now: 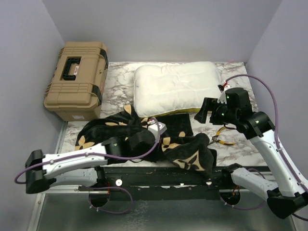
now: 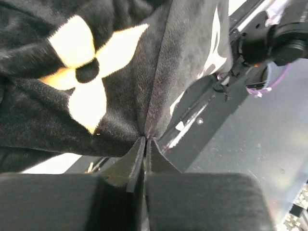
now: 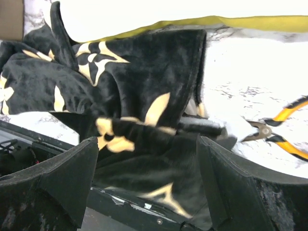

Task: Put the pillow into the pillowcase

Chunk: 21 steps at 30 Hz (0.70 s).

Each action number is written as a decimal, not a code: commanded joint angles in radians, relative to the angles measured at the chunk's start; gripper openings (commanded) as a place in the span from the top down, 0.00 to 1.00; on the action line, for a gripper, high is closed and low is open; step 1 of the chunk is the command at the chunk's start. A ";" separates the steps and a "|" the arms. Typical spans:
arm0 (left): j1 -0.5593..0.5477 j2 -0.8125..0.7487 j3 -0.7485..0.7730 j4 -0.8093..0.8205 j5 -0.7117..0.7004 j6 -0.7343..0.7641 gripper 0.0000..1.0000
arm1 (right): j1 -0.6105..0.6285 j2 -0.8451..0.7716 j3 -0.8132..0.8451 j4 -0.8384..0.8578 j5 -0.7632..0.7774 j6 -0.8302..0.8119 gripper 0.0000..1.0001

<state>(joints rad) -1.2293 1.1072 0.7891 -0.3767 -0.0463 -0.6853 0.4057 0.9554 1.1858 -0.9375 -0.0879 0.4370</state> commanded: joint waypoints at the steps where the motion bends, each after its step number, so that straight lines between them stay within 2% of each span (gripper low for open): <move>1: -0.015 -0.206 -0.067 -0.245 -0.051 -0.085 0.75 | 0.002 0.051 -0.095 0.098 -0.123 -0.038 0.13; 2: -0.015 -0.249 -0.069 -0.280 -0.067 -0.099 0.54 | 0.002 0.068 -0.118 0.114 -0.146 -0.041 0.13; 3: -0.017 -0.285 -0.066 -0.308 -0.098 -0.114 0.38 | 0.002 0.086 -0.142 0.126 -0.170 -0.042 0.13; 5: -0.016 -0.343 -0.051 -0.344 -0.158 -0.141 0.18 | 0.001 0.126 -0.190 0.152 -0.220 -0.052 0.14; 6: -0.016 -0.362 -0.043 -0.354 -0.192 -0.160 0.13 | 0.002 0.147 -0.214 0.157 -0.237 -0.055 0.15; 10: -0.016 -0.332 -0.004 -0.355 -0.280 -0.201 0.06 | 0.002 0.199 -0.314 0.199 -0.294 -0.050 0.17; 14: -0.009 -0.156 0.045 -0.375 -0.319 -0.210 0.04 | 0.001 0.203 -0.401 0.231 -0.387 -0.027 0.23; 15: 0.000 -0.105 0.057 -0.376 -0.321 -0.207 0.03 | 0.002 0.198 -0.422 0.241 -0.419 -0.024 0.29; 19: 0.086 0.067 0.097 -0.369 -0.292 -0.161 0.01 | 0.002 0.164 -0.463 0.259 -0.561 -0.026 0.79; 21: 0.158 0.119 0.103 -0.335 -0.248 -0.127 0.01 | 0.001 0.126 -0.455 0.261 -0.621 -0.025 0.98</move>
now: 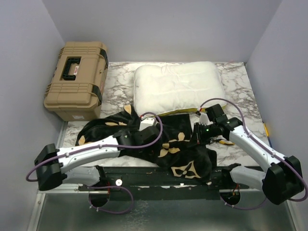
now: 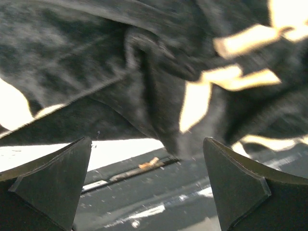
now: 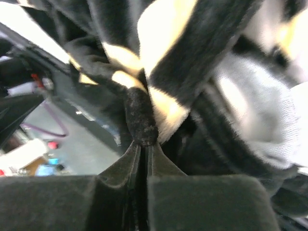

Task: Put the pillow into the pillowcase

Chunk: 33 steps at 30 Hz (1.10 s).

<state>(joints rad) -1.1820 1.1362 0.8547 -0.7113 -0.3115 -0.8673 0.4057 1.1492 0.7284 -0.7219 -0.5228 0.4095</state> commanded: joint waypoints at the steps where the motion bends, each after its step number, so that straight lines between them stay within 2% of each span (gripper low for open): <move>1: 0.151 0.106 0.038 0.018 0.042 0.081 0.01 | 0.001 -0.087 0.014 0.046 -0.203 0.011 1.00; 6: 0.330 0.122 0.052 0.068 0.107 0.154 0.01 | 0.002 -0.159 0.182 0.035 -0.108 0.068 1.00; 10: 0.446 0.106 0.064 0.066 0.144 0.187 0.01 | 0.001 -0.156 0.426 -0.011 0.066 0.063 1.00; 15: 0.511 0.079 0.099 0.035 0.122 0.245 0.01 | 0.002 -0.115 0.722 -0.102 0.351 -0.015 1.00; 19: 0.515 0.083 0.094 0.006 0.096 0.293 0.01 | 0.002 -0.110 0.823 -0.117 0.486 -0.069 1.00; 27: 0.506 0.081 -0.065 0.046 0.148 0.276 0.01 | 0.002 -0.114 0.812 -0.109 0.506 -0.071 1.00; 33: 0.386 -0.044 -0.145 0.090 0.145 0.220 0.01 | 0.002 -0.081 0.819 -0.116 0.498 -0.059 1.00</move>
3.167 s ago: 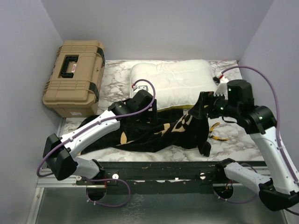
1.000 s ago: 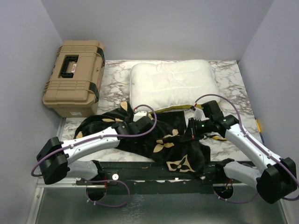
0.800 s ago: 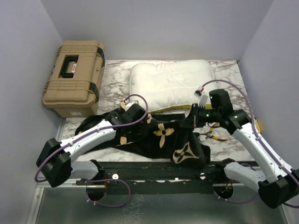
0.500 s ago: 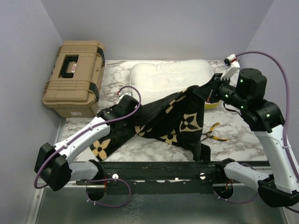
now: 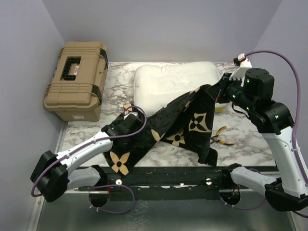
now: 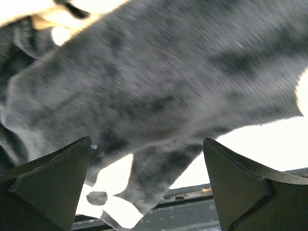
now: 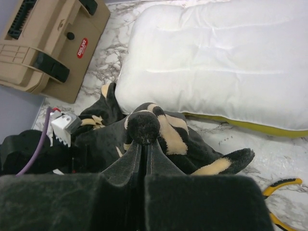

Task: Put the pillow into the pillowcase

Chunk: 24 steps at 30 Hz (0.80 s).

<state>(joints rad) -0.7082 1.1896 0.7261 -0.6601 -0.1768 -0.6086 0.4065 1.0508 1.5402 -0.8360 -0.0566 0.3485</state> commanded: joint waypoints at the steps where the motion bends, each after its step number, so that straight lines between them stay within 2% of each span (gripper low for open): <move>1: -0.117 -0.105 -0.014 0.035 0.002 -0.045 0.01 | 0.000 0.024 0.008 -0.003 0.032 0.002 1.00; 4: -0.206 -0.092 -0.026 0.023 -0.047 -0.094 0.01 | 0.000 0.038 0.009 -0.006 0.034 0.003 1.00; 7: -0.291 -0.007 -0.039 0.028 -0.087 -0.144 0.01 | 0.001 0.046 0.008 -0.007 0.032 0.004 1.00; 13: -0.353 0.192 -0.044 0.027 -0.193 -0.226 0.01 | 0.001 0.046 0.018 -0.022 0.043 0.002 1.00; 14: -0.355 0.210 -0.043 0.025 -0.213 -0.236 0.07 | 0.001 0.045 0.020 -0.025 0.046 0.001 1.00; 17: -0.355 0.264 -0.039 0.013 -0.281 -0.260 0.33 | 0.000 0.041 0.023 -0.034 0.051 -0.004 1.00; 23: -0.341 0.308 -0.022 -0.004 -0.343 -0.281 0.96 | 0.000 0.027 0.014 -0.041 0.051 -0.014 1.00; 24: -0.328 0.299 -0.006 -0.013 -0.343 -0.271 1.00 | 0.000 0.026 0.012 -0.042 0.051 -0.018 1.00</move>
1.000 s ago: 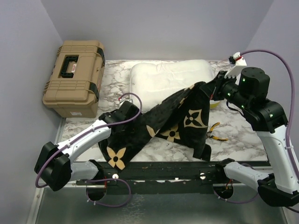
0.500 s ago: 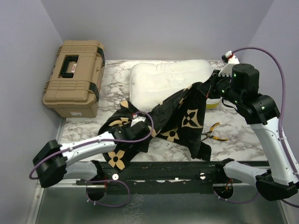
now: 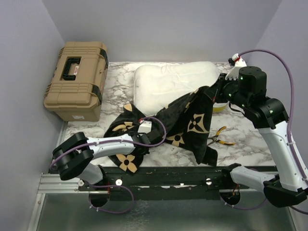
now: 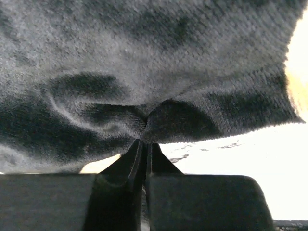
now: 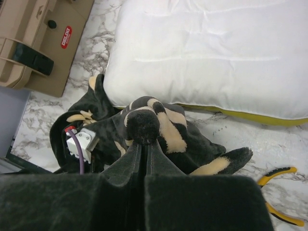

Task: Put the pillow into the pillowcase

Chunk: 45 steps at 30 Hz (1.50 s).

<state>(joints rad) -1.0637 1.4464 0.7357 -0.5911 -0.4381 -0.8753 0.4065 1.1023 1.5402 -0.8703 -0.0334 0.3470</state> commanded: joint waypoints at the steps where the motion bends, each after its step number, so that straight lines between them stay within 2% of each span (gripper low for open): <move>1: 0.041 0.027 0.004 -0.096 -0.084 0.010 1.00 | 0.001 -0.025 0.012 -0.010 0.047 -0.019 1.00; 5: 0.113 -0.091 0.153 -0.187 -0.117 0.096 1.00 | 0.000 -0.027 0.020 -0.015 0.063 -0.021 1.00; 11: 0.258 -0.238 0.550 -0.303 -0.194 0.297 1.00 | 0.001 -0.016 0.084 -0.008 0.057 -0.017 1.00; 16: 0.266 -0.196 0.918 -0.412 -0.360 0.418 1.00 | 0.001 -0.011 0.169 0.012 0.056 -0.016 1.00; 23: 0.267 -0.161 1.249 -0.391 -0.411 0.535 1.00 | 0.000 -0.048 0.289 0.079 0.144 -0.040 1.00; 27: 0.266 -0.191 1.328 -0.305 -0.419 0.567 1.00 | 0.001 -0.103 0.294 0.159 0.207 -0.057 1.00; 35: 0.266 -0.265 1.336 -0.164 -0.394 0.606 1.00 | 0.002 -0.137 0.307 0.220 0.250 -0.086 1.00; 40: 0.266 -0.221 1.353 -0.176 -0.378 0.628 1.00 | 0.001 -0.082 0.335 0.173 0.238 -0.101 1.00; 45: 0.266 -0.090 1.468 -0.256 -0.356 0.608 1.00 | 0.000 0.002 0.400 0.121 0.241 -0.115 1.00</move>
<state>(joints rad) -0.7986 1.2427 2.1220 -0.8093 -0.8127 -0.2794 0.4065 1.0416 1.8839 -0.7231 0.1806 0.2592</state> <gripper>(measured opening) 0.013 0.022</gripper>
